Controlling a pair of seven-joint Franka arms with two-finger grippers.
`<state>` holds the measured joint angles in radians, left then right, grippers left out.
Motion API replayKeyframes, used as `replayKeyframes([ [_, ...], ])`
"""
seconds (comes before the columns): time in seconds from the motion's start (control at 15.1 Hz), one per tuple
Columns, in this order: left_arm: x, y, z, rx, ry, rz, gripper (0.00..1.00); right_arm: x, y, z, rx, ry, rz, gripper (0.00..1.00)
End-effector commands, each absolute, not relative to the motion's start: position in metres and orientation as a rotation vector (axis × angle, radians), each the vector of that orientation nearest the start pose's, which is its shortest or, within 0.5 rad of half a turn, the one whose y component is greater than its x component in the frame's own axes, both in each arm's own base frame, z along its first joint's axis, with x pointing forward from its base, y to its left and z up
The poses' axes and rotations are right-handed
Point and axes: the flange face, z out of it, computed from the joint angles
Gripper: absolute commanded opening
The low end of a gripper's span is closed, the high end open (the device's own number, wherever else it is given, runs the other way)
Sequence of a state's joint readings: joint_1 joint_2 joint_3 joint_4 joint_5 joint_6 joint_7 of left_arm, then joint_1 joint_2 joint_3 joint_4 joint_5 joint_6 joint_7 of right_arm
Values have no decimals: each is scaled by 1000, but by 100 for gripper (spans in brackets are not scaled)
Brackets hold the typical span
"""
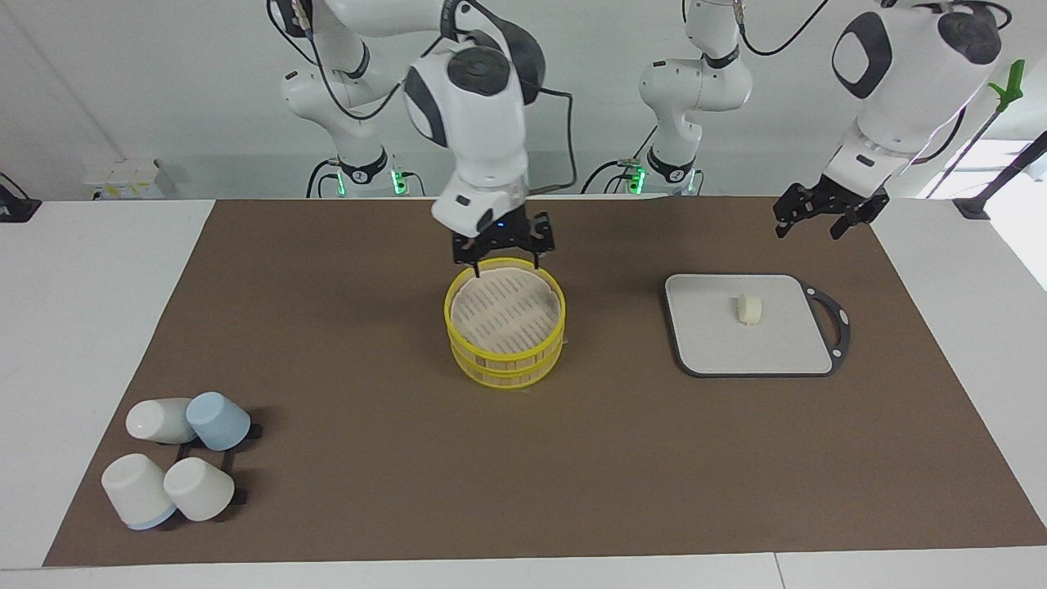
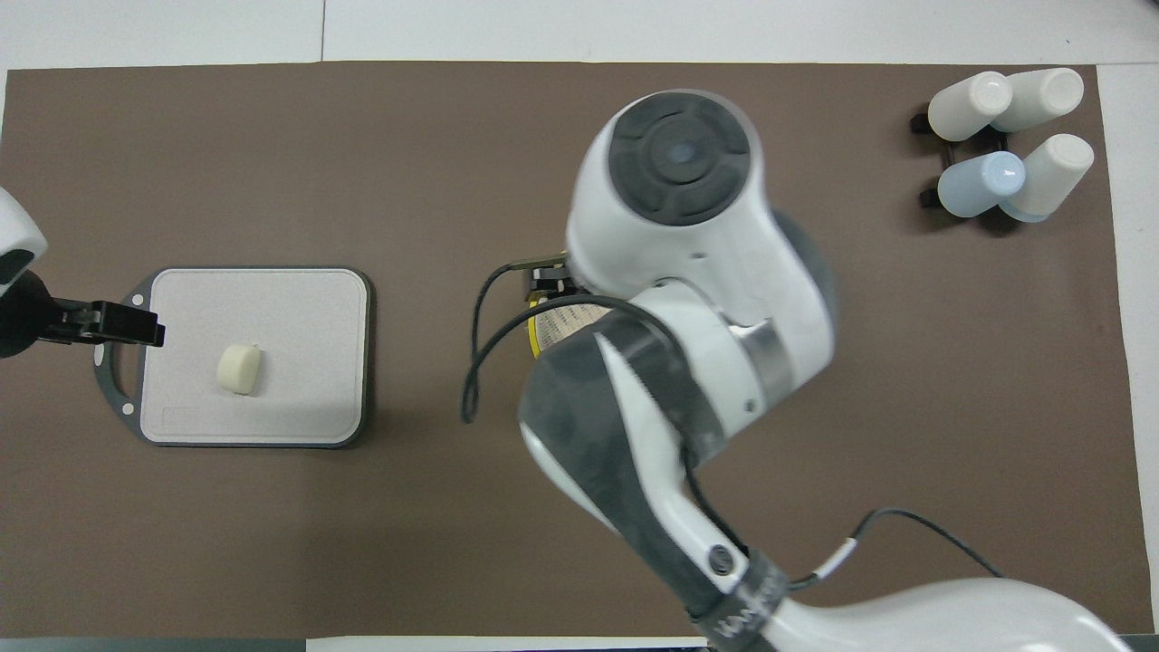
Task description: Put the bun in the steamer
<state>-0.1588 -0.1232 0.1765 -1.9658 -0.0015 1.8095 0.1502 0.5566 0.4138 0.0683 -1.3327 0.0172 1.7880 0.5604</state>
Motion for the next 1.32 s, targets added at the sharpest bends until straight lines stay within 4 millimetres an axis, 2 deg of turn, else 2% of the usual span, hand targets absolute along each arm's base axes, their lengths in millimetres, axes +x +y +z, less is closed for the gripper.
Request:
replayKeyframes([
  [0.0, 491, 19, 439, -3143, 364, 11, 100, 563, 458, 457, -3099, -52, -119, 100],
  [0.13, 490, 19, 382, -3129, 394, -3, 100, 559, 455, 428, -3117, -58, -106, 100],
  [0.2, 490, 16, 363, -3123, 400, -9, 100, 555, 455, 427, -3121, -59, -99, 100],
  [0.33, 490, 13, 336, -3115, 412, 3, 100, 545, 452, 416, -3135, -65, -81, 100],
  [0.46, 493, 13, 320, -3099, 451, -46, 100, 536, 451, 404, -3124, -74, -92, 100],
  [0.6, 491, 14, 309, -3093, 460, -62, 98, 530, 450, 397, -3121, -80, -94, 71],
  [0.73, 491, 12, 307, -3092, 458, -69, 74, 525, 447, 392, -3129, -87, -80, 58],
  [0.86, 491, 11, 307, -3092, 456, -67, 44, 523, 447, 389, -3128, -91, -81, 42],
  [0.99, 491, 9, 307, -3093, 458, -57, 25, 521, 447, 388, -3126, -93, -76, 12],
  [1.06, 491, 10, 307, -3094, 456, -55, 24, 522, 446, 388, -3124, -89, -73, 0],
  [1.19, 492, 9, 309, -3097, 458, -27, 24, 523, 446, 390, -3125, -100, -65, 0],
  [1.26, 499, 9, 317, -3098, 454, -17, 25, 531, 441, 400, -3127, -88, -71, 0],
])
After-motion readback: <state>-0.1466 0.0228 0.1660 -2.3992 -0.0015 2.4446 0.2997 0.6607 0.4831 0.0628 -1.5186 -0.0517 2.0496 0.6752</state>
